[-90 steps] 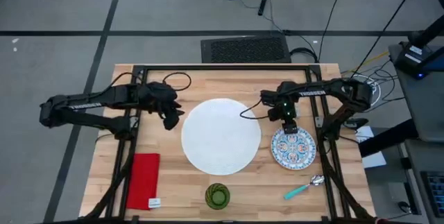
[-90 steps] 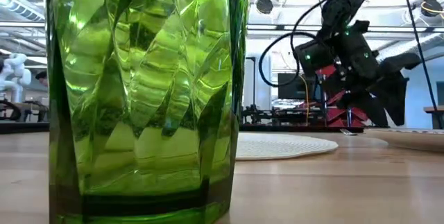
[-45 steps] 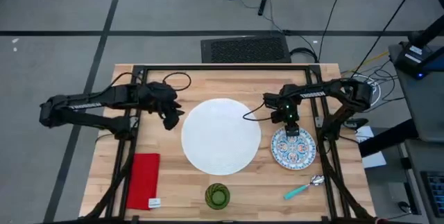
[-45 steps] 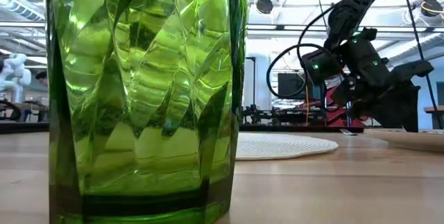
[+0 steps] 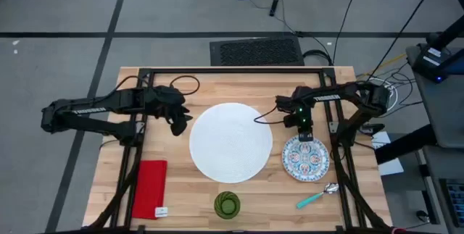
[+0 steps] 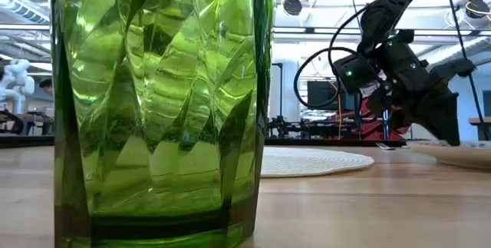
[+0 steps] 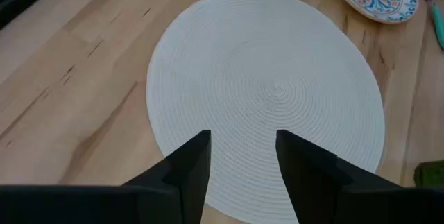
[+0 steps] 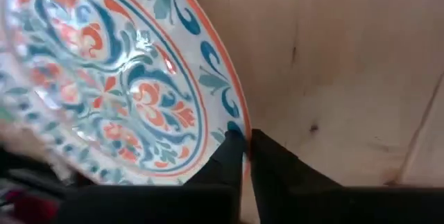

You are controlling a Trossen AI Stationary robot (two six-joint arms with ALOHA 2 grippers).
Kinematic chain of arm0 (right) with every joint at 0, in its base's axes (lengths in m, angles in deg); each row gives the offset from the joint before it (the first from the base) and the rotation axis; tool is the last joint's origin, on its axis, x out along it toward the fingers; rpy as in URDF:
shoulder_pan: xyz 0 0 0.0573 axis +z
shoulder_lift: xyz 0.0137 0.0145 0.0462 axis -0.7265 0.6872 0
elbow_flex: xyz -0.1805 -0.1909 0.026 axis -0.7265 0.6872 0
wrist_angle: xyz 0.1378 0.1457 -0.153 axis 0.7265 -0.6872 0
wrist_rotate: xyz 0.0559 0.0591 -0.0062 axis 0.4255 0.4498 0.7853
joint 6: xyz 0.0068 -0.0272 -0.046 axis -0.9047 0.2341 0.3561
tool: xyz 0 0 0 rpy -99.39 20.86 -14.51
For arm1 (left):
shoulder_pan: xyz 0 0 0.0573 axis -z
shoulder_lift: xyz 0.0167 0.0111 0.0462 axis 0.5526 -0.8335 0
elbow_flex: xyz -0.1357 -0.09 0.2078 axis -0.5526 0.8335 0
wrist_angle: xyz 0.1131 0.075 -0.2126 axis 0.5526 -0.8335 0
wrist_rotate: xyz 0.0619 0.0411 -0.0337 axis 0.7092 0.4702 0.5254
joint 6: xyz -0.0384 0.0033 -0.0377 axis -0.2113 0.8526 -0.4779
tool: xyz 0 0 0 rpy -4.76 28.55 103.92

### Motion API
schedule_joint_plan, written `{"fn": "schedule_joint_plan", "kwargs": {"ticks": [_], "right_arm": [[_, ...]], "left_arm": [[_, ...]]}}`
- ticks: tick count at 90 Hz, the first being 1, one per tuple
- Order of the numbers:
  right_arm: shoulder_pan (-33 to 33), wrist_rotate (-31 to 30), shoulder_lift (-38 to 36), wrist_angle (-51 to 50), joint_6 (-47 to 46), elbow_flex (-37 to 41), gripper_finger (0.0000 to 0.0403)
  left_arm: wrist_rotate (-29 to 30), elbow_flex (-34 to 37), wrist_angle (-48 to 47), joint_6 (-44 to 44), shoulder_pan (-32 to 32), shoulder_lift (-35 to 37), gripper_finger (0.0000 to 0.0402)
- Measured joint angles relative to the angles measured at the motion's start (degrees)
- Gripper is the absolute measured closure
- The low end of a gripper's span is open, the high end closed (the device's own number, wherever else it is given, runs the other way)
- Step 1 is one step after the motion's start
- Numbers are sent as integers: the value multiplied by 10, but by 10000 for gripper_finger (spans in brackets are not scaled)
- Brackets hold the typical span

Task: Set table place
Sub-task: Put the blue patterned plate on the white tablemat

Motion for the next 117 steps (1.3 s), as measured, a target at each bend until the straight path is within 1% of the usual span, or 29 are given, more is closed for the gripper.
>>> {"fn": "schedule_joint_plan", "kwargs": {"ticks": [20, 35, 50, 66, 75, 89, 99, 117], "right_arm": [[-15, 31, -1, -52, 11, -40, 402], [-15, 53, -1, -48, 11, -59, 402], [-10, 52, -1, -44, 5, -57, 402], [-3, 64, -1, 8, -46, -41, 401], [2, 63, -1, 36, -61, -40, 385], [0, 67, 2, 55, -87, -40, 342], [-13, 88, 19, 55, -86, -40, 316], [-41, 88, 59, 74, -81, -40, 289]], "left_arm": [[10, 0, 0, 1, 0, 0, 253], [20, 0, 0, 2, 0, 0, 253], [22, 0, 0, 14, 0, 0, 253], [34, 0, 0, 14, 0, 0, 253], [35, 0, 0, 13, 0, 0, 253], [35, 0, 1, 13, 0, 0, 253], [34, 0, 13, 13, 0, 0, 253], [34, 0, 15, 13, 0, 0, 253]]}}
